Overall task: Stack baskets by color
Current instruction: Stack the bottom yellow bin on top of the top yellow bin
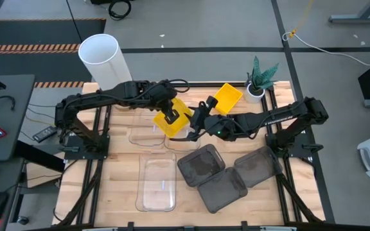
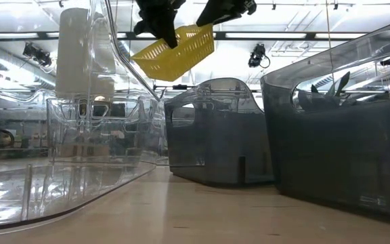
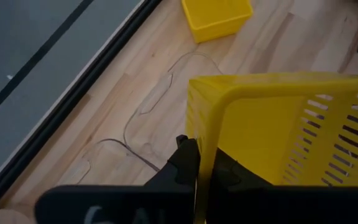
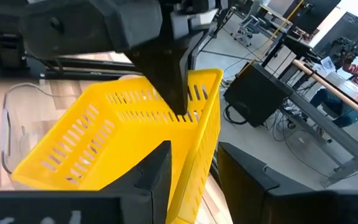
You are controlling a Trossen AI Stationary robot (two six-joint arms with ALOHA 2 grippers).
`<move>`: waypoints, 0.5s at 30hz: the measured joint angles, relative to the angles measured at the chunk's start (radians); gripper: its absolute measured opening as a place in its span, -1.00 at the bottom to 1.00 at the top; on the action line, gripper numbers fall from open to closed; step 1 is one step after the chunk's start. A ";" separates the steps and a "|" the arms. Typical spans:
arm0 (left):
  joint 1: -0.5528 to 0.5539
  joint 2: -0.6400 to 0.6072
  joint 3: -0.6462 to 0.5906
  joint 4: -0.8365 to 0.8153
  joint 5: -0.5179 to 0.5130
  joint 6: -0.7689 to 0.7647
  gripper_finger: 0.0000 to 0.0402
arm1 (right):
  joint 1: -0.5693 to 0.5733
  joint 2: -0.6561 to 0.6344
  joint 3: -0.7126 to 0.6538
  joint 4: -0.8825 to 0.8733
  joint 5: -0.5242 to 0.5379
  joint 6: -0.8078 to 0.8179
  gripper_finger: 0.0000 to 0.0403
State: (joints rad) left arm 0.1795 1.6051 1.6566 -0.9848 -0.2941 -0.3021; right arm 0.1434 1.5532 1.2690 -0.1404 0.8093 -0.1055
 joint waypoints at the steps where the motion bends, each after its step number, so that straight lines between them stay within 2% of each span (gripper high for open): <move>1: 0.000 0.000 -0.001 0.003 -0.004 0.001 -0.96 | -0.002 0.000 0.000 -0.008 0.000 0.000 -0.35; 15: -0.003 -0.002 -0.001 0.045 -0.036 0.025 -0.95 | -0.033 -0.001 0.000 -0.036 0.051 -0.019 -0.77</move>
State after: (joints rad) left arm 0.1761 1.6032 1.6556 -0.9401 -0.3301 -0.2775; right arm 0.1105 1.5524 1.2690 -0.1768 0.8607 -0.1243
